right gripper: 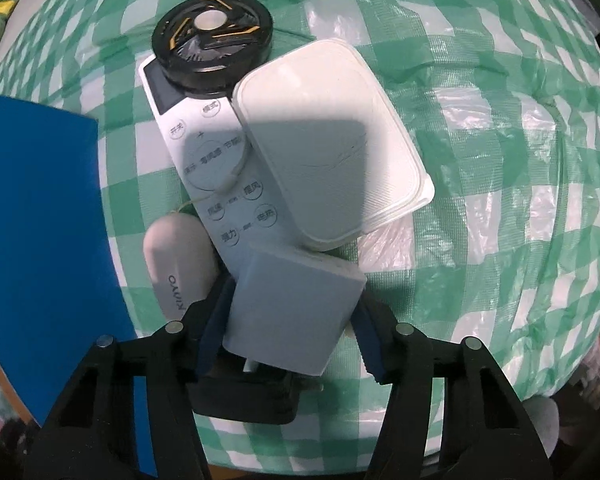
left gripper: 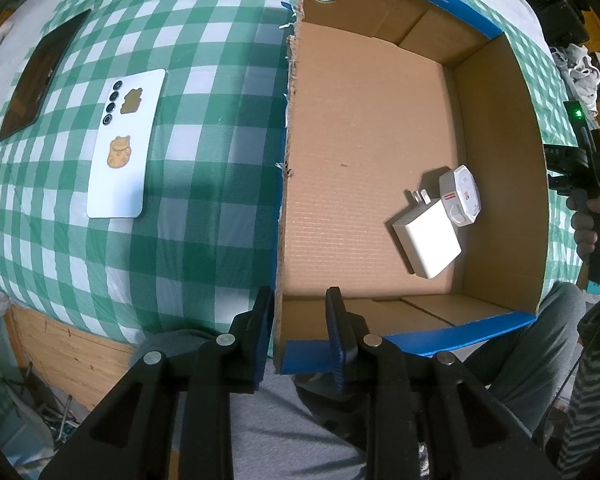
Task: Flip cup upside down
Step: 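Return the right gripper to the items and grasp another white charger, then carry the white charger into the box and open the right gripper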
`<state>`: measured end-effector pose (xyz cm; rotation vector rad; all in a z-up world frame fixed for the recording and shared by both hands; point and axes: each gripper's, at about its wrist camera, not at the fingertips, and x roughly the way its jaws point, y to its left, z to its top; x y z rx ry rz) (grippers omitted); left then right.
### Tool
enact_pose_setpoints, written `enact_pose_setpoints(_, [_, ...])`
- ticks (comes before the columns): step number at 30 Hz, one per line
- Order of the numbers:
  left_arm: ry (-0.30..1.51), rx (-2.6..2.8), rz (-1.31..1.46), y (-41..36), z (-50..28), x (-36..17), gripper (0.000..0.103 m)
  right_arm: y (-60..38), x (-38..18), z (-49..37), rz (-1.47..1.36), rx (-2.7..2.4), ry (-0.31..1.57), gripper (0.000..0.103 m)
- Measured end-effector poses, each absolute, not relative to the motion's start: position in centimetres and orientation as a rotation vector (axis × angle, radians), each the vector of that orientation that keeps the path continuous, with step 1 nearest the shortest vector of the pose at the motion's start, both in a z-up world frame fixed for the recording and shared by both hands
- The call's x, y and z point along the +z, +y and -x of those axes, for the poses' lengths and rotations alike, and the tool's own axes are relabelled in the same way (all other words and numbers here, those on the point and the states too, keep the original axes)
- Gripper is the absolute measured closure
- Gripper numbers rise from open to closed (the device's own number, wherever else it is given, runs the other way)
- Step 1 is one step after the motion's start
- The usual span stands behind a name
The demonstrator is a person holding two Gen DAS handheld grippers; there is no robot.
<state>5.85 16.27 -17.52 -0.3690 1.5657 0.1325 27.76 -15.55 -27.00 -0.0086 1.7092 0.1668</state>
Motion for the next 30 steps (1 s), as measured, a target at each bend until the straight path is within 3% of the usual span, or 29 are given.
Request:
enact_pose_setpoints(9, [1.566, 0.132, 0.363, 15.9, -6.1, -17.5, 0.077, -15.0, -25.4, -26.4, 0.095, 0.202, 1.683, 0.055])
enact_pose_setpoints(30, [1.566, 0.135, 0.35, 15.7, -6.7, -17.3, 0.077, -11.8, -14.6, -22.9, 0.257, 0.383, 1.546, 0.055])
